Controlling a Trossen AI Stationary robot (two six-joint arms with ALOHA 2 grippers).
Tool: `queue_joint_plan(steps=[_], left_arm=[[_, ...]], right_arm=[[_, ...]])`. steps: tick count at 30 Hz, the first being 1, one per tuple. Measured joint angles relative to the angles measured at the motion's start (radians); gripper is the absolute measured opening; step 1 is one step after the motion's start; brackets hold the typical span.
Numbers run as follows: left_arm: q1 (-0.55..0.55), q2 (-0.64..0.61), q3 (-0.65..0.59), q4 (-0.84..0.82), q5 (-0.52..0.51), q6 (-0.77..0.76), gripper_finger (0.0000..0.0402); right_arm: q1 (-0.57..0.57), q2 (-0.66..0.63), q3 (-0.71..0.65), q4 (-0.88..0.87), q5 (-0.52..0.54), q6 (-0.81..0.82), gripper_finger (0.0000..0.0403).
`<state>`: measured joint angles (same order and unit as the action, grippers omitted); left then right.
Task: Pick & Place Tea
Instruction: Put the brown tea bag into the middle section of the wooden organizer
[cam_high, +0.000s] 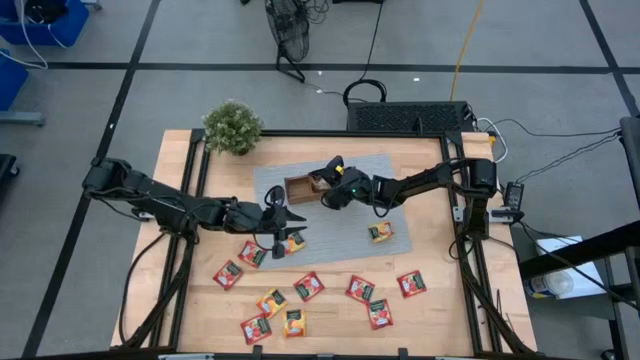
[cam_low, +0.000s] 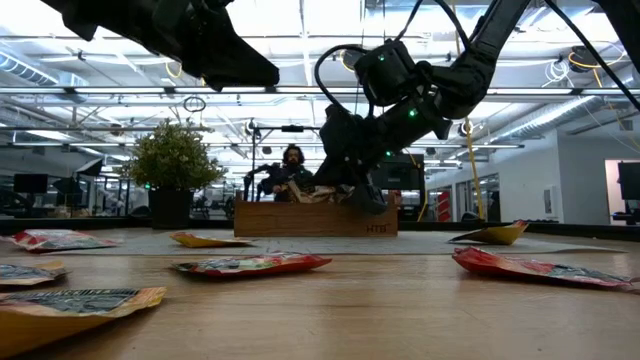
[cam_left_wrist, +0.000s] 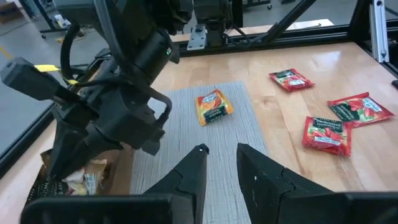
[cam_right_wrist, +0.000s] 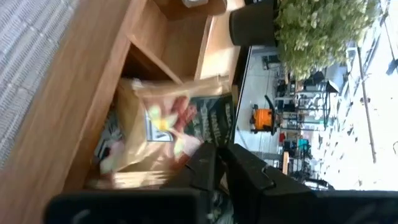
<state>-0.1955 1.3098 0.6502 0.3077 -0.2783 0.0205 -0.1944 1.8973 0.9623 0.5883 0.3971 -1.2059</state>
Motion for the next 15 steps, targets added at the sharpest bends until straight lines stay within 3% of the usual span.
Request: queue_joint_plan(steps=[7,15], left_arm=[[0.000,0.000,0.000,-0.003,0.000,0.000,0.0093],[0.000,0.000,0.000,-0.020,0.000,0.000,0.0093]], right_arm=[[0.004,0.000,0.000,0.006,0.040,0.066,0.0073],[0.046,-0.001,0.001,0.118,0.180,0.052,0.0091]])
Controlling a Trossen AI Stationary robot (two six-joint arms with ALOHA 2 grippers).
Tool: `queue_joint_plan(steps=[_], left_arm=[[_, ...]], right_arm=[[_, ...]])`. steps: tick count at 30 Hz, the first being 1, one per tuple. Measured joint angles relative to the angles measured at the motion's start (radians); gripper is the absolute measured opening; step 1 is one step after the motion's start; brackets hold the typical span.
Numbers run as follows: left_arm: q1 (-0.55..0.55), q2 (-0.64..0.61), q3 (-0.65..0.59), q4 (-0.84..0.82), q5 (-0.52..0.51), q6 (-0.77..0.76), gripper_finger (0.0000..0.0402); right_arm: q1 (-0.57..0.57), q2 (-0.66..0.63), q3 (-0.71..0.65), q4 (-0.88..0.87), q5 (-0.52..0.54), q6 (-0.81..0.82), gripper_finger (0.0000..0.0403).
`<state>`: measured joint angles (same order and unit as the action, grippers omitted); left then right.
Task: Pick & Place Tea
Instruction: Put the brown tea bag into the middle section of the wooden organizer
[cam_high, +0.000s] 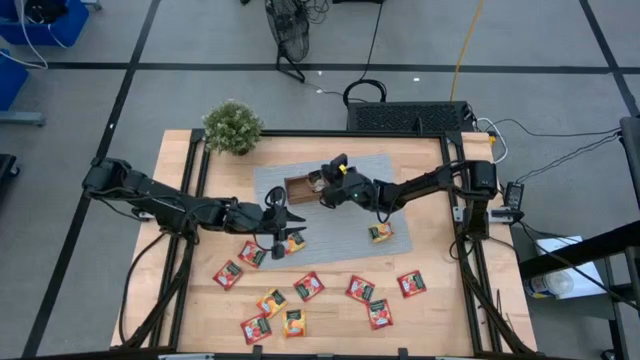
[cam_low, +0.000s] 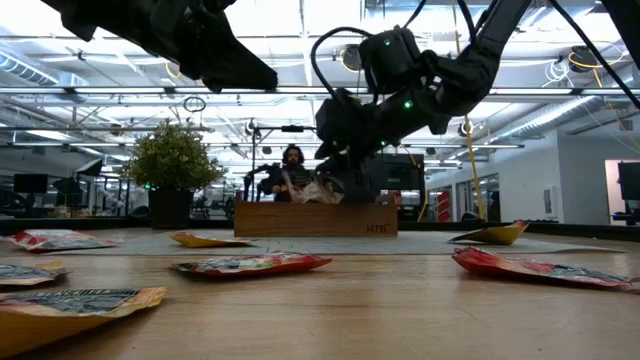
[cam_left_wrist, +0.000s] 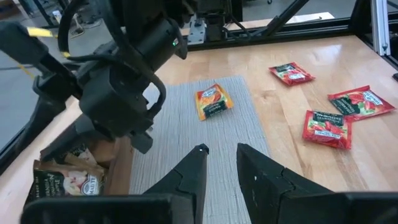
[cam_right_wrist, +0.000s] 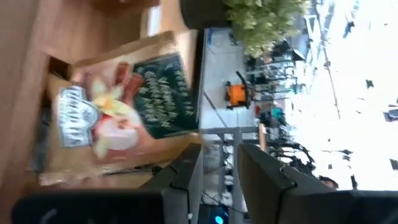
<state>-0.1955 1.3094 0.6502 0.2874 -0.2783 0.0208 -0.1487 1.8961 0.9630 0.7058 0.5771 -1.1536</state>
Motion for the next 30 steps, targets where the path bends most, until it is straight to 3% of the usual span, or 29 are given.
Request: queue_joint_plan(steps=[8,14,17,21,30], left_arm=[[0.000,0.000,0.000,0.000,0.000,0.000,0.0093],[0.000,0.000,0.000,-0.009,0.000,0.000,0.0093],[0.000,0.000,0.000,-0.016,0.000,0.000,0.0093],[0.000,0.000,0.000,-0.017,-0.001,0.000,0.0093],[0.000,0.000,0.000,-0.016,-0.011,0.007,0.0093]], right_arm=[[0.035,-0.007,0.000,-0.008,0.102,0.019,0.0082],[0.092,-0.051,0.000,-0.025,0.099,0.071,0.0053],[0.105,-0.101,0.000,-0.147,-0.001,0.170,0.0012],[0.071,-0.142,0.014,-0.319,-0.225,0.405,0.0001],[-0.021,-0.099,0.036,-0.383,-0.323,0.495,0.0000]])
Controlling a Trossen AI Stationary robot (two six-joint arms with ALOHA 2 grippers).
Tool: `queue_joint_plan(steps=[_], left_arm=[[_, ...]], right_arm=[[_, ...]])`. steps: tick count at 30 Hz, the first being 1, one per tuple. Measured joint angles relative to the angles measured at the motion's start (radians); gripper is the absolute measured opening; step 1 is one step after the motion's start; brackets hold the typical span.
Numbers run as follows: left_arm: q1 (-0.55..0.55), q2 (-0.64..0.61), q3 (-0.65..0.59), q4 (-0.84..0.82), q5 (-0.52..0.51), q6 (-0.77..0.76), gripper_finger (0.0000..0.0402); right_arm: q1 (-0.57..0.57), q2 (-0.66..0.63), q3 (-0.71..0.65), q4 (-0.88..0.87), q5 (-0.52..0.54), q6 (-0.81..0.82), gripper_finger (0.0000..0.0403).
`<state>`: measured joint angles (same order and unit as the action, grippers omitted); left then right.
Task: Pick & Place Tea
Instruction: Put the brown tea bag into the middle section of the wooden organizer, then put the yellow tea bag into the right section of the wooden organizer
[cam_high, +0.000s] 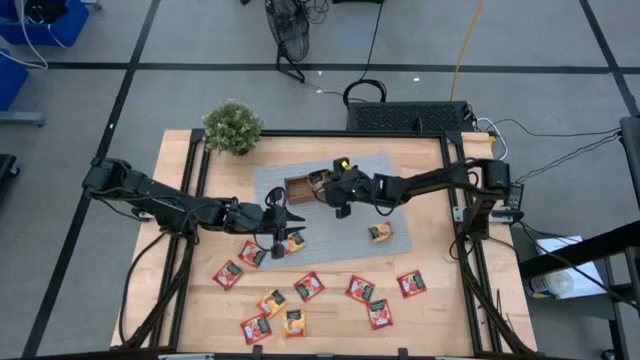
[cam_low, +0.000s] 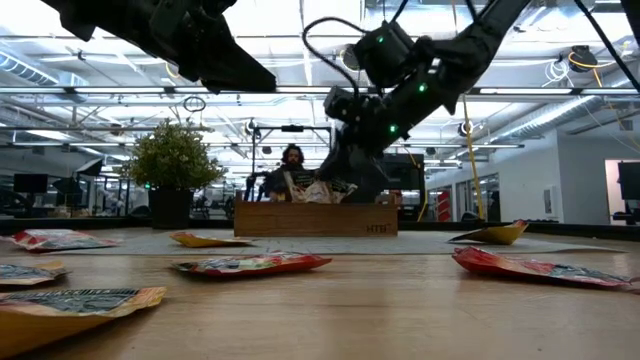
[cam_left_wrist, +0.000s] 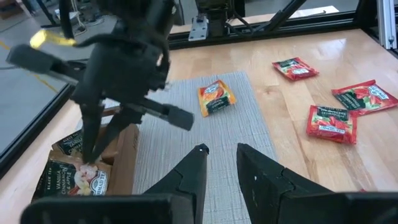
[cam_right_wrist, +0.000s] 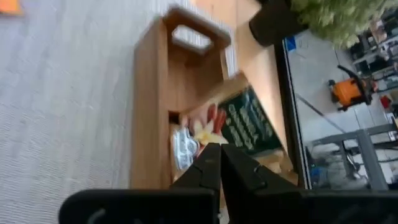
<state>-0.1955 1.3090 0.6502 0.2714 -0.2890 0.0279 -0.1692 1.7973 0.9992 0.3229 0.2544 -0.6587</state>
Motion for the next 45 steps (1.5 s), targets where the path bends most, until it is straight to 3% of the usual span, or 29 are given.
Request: queue_joint_plan(steps=[16,27,31,40,45], left_arm=[[0.000,0.000,0.000,0.002,-0.002,0.002,0.0093],[0.000,0.000,0.000,-0.006,-0.002,-0.006,0.0093],[0.000,0.000,0.000,-0.006,-0.002,-0.007,0.0093],[0.000,0.000,0.000,-0.007,-0.002,-0.007,0.0093],[0.000,0.000,0.000,-0.007,-0.002,-0.009,0.0093]], right_arm=[[-0.025,0.035,0.010,0.017,-0.077,0.050,0.0000],[-0.011,0.107,0.012,0.031,-0.043,0.046,0.0000],[0.017,0.077,0.008,0.023,0.009,0.013,0.0000],[0.056,-0.015,0.008,0.012,0.011,0.064,0.0000],[0.095,-0.118,0.008,-0.120,0.001,0.176,0.0000]])
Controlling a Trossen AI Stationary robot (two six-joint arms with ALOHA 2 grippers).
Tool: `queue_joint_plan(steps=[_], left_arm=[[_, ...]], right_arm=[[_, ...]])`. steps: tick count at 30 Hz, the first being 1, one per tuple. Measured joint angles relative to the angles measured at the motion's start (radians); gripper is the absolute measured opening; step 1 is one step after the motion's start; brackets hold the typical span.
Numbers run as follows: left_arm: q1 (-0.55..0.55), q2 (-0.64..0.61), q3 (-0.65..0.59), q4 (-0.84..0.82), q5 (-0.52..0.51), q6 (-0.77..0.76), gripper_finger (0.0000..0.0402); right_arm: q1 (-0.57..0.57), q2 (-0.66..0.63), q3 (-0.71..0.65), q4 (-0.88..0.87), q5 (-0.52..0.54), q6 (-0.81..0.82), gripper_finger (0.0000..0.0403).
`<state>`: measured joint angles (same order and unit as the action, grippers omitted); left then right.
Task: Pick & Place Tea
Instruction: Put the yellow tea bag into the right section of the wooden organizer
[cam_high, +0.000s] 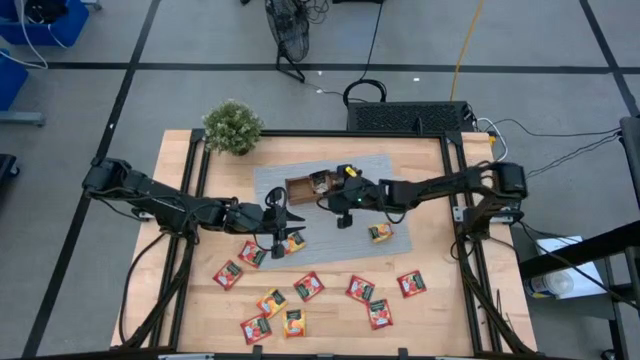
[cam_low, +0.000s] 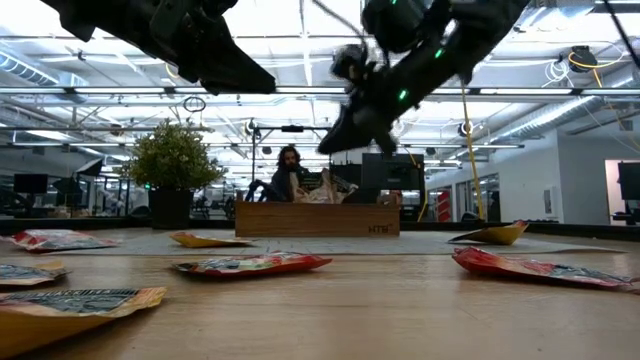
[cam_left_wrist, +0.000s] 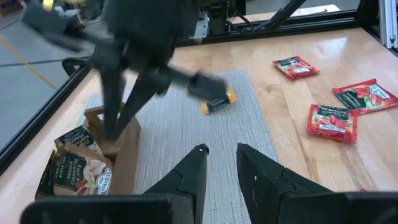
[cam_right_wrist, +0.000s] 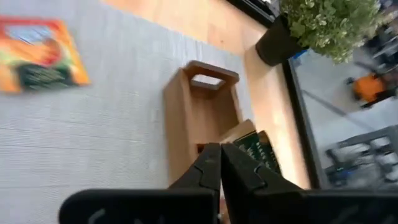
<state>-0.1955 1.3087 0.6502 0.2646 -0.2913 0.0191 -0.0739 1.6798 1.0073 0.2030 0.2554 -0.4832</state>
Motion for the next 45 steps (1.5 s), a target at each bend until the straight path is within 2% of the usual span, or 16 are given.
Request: queue_joint_plan(steps=[3,7,14,18,23,28,32,37,42,45], left_arm=[[-0.003,0.000,0.000,-0.002,0.000,-0.002,0.0093],[-0.003,0.000,0.000,-0.005,0.000,-0.002,0.0093],[-0.002,0.000,0.000,-0.006,0.000,0.002,0.0093],[-0.002,0.000,0.000,-0.001,0.000,0.002,0.0093],[-0.002,-0.006,0.000,0.013,0.001,0.025,0.0093],[-0.002,-0.092,-0.005,0.002,0.001,0.006,0.0093],[-0.002,-0.188,-0.065,0.003,-0.013,-0.005,0.0093],[-0.002,-0.332,-0.221,0.082,-0.100,-0.051,0.0093],[-0.002,-0.477,-0.399,0.247,-0.133,-0.067,0.0093],[-0.002,-0.548,-0.482,0.334,-0.133,-0.073,0.0093]], right_arm=[[0.024,-0.090,-0.015,-0.081,-0.078,0.097,0.0000],[0.056,-0.238,-0.107,-0.080,-0.182,0.198,0.0000],[0.110,-0.514,-0.335,-0.025,-0.207,0.285,0.0000],[0.134,-0.655,-0.474,0.083,-0.207,0.346,0.0000],[0.154,-0.792,-0.624,0.222,-0.206,0.394,0.0000],[0.169,-0.902,-0.722,0.304,-0.206,0.398,0.0000],[0.168,-0.964,-0.760,0.311,-0.206,0.415,0.0000],[0.168,-0.996,-0.787,0.310,-0.207,0.420,0.0000],[0.168,-1.002,-0.796,0.289,-0.210,0.419,0.0000],[0.171,-0.994,-0.796,0.254,-0.282,0.373,0.0002]])
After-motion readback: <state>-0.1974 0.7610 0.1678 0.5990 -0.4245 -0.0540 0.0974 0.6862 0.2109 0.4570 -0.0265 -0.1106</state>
